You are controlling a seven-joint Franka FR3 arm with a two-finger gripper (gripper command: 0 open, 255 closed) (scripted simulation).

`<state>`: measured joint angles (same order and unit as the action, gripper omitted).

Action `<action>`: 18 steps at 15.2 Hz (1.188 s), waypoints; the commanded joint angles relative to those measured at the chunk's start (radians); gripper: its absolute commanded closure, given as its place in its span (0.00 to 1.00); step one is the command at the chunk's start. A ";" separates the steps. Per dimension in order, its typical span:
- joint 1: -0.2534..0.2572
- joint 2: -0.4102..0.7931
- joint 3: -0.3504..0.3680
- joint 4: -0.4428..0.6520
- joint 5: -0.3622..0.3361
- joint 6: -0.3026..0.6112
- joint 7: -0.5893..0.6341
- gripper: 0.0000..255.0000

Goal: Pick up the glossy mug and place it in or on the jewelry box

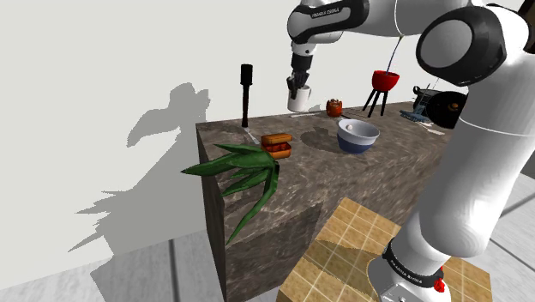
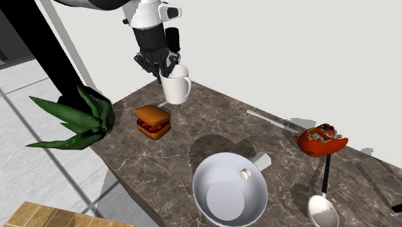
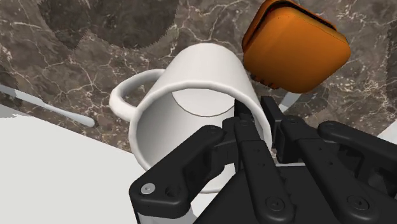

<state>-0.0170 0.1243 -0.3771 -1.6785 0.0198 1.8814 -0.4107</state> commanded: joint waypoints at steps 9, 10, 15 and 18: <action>0.104 -0.080 0.079 -0.079 -0.051 -0.001 0.195 1.00; 0.104 -0.080 0.079 -0.092 -0.051 0.013 0.195 1.00; 0.104 -0.074 0.079 -0.153 -0.050 0.079 0.197 1.00; 0.103 -0.069 0.079 -0.186 -0.048 0.118 0.197 1.00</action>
<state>0.0866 0.0524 -0.2978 -1.8558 -0.0297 1.9863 -0.2132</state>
